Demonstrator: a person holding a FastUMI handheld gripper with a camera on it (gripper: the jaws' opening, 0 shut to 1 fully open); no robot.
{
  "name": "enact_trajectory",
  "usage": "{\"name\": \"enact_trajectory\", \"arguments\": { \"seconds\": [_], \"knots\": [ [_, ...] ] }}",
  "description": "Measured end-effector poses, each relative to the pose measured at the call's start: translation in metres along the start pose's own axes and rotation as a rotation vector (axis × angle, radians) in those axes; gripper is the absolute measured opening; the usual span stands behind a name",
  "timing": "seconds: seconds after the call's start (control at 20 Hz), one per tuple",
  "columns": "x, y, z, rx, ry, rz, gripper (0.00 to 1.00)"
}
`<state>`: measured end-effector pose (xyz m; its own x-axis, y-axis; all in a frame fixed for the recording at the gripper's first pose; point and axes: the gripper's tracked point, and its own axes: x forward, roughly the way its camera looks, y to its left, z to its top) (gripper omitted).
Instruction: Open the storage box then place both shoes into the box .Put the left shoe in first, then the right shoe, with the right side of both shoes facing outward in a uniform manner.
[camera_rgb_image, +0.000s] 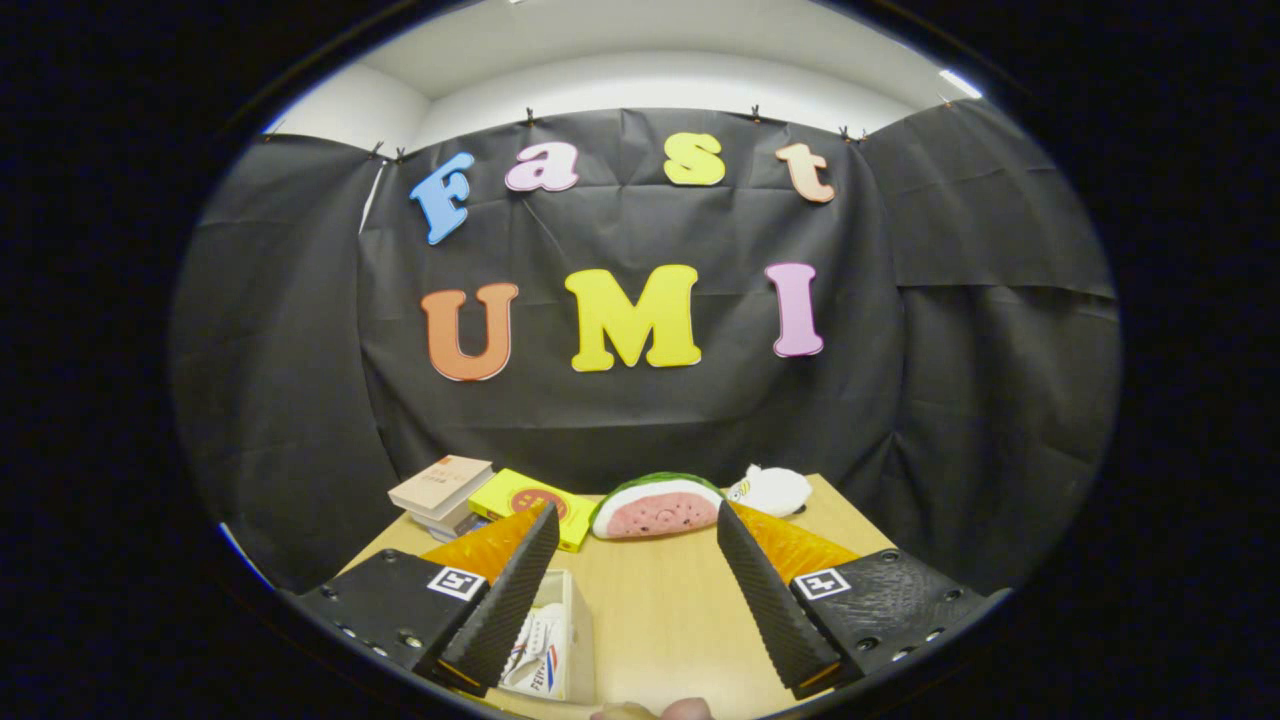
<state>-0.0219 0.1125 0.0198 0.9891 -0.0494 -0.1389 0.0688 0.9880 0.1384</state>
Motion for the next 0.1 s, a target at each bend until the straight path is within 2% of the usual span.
{"name": "enact_trajectory", "arguments": {
  "seconds": [0.1],
  "knots": [
    [0.0020,0.0029,0.0039,-0.001,-0.008,0.004,0.96]
  ]
}}
